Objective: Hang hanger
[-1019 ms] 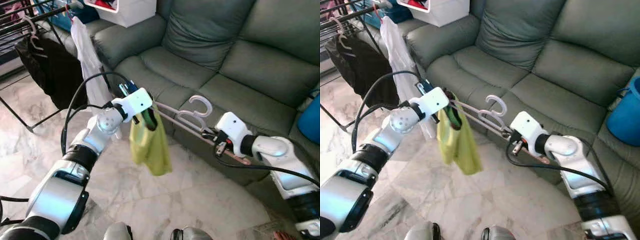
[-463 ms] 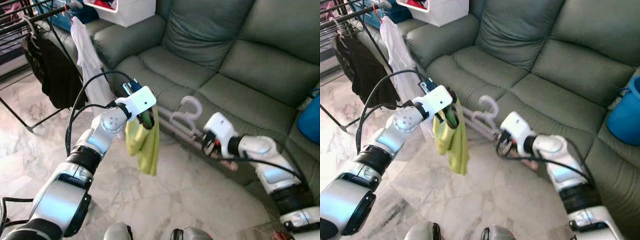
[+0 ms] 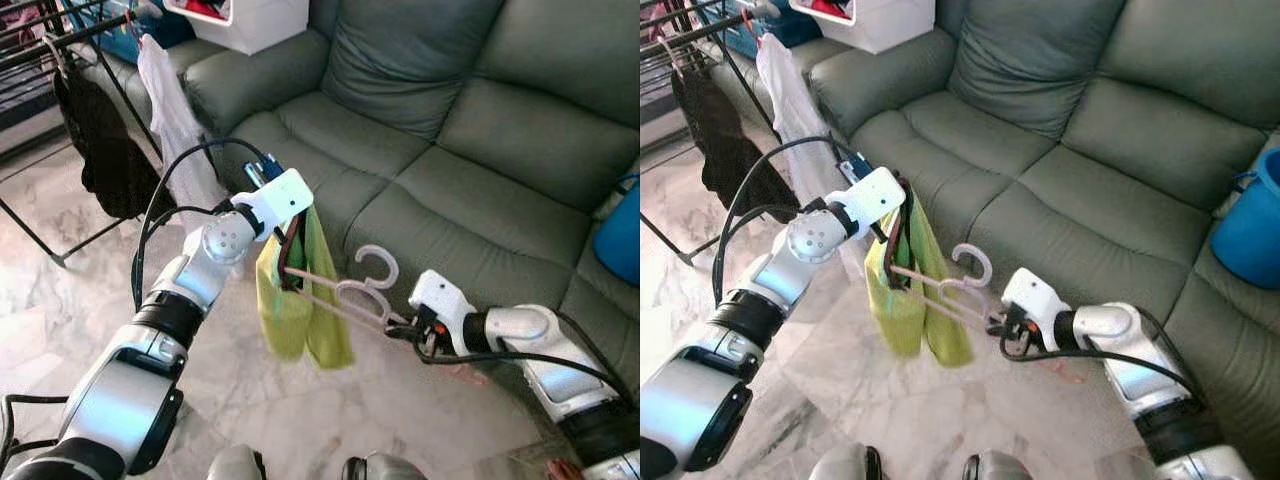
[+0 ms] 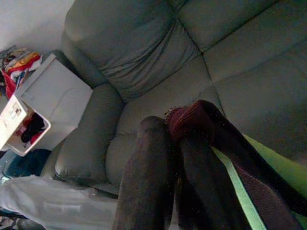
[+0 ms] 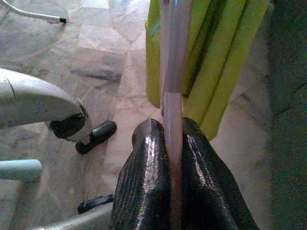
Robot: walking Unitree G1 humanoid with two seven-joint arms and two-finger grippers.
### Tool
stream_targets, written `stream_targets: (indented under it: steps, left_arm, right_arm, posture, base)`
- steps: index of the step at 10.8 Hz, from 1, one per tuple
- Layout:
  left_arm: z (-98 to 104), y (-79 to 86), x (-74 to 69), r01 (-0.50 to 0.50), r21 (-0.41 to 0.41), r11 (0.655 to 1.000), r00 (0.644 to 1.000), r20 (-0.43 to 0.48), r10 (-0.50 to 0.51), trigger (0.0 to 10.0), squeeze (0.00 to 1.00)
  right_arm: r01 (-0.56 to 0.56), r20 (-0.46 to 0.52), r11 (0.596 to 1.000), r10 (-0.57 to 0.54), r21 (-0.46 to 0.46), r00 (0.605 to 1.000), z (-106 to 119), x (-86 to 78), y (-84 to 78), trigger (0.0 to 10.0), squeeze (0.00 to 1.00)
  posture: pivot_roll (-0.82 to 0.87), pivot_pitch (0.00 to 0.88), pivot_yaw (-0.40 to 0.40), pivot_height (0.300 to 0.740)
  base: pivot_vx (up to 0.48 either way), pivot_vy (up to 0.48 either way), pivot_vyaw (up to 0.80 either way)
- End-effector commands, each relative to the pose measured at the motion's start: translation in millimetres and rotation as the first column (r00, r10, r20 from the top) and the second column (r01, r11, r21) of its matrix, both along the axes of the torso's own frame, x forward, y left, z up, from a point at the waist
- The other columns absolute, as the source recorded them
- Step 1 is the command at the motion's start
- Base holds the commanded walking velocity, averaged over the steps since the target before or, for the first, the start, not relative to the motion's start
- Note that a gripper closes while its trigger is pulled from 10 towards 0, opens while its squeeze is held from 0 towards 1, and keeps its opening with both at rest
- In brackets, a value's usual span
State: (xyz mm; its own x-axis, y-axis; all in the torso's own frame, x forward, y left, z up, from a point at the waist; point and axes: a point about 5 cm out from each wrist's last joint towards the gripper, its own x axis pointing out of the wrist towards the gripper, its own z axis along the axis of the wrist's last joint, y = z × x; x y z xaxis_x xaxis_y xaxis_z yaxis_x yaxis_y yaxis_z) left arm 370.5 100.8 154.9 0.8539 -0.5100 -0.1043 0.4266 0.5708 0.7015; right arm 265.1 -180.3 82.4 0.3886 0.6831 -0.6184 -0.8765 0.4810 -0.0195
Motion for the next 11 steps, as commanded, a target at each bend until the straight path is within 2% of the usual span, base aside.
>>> stream_targets:
  steps: [1,2,3,4,6,11]
  left_arm:
    - [7.0,-2.3,-0.3,0.013,-0.014,1.0,1.0,0.018,-0.013,10.0,0.0]
    - [7.6,-2.3,-0.6,0.014,-0.013,1.0,1.0,0.018,-0.014,10.0,0.0]
    - [7.9,-1.9,-1.4,0.017,-0.01,1.0,1.0,0.018,-0.016,10.0,0.0]
    - [6.6,-1.9,-3.1,0.024,-0.002,1.0,1.0,0.011,-0.024,10.0,0.0]
    - [1.7,-1.3,-6.2,0.02,0.013,1.0,1.0,-0.013,-0.02,10.0,0.0]
    - [-2.4,-10.6,-13.4,0.014,-0.003,1.0,0.996,-0.09,-0.015,10.0,0.0]
  right_arm:
    - [-0.033,0.008,0.999,0.034,-0.017,0.999,3.7,-0.7,2.2,10.0,0.0]
    - [-0.004,0.032,0.999,0.006,-0.046,0.999,3.3,4.2,-0.1,10.0,0.0]
    - [0.09,0.093,0.995,-0.086,-0.039,0.992,8.1,17.4,-3.8,10.0,0.0]
    - [0.137,0.14,0.99,-0.132,-0.029,0.981,13.7,26.6,-6.7,10.0,0.0]
    - [0.145,0.19,0.989,-0.141,-0.007,0.972,23.4,35.0,-4.9,10.0,0.0]
    - [0.127,0.28,0.991,-0.112,-0.037,0.953,31.2,52.3,3.6,10.0,0.0]
  posture:
    - [-0.11,0.079,0.006,0.74]
    - [-0.11,0.078,0.006,0.74]
    - [-0.1,0.077,0.006,0.74]
    - [-0.1,0.076,0.007,0.74]
    - [-0.1,0.074,0.006,0.74]
    - [-0.1,0.071,0.005,0.74]
  base:
    - [0.0,0.0,0.0]
    - [0.0,0.0,0.0]
    - [0.0,0.0,0.0]
    - [0.0,0.0,0.0]
    - [0.0,0.0,0.0]
    - [0.0,0.0,0.0]
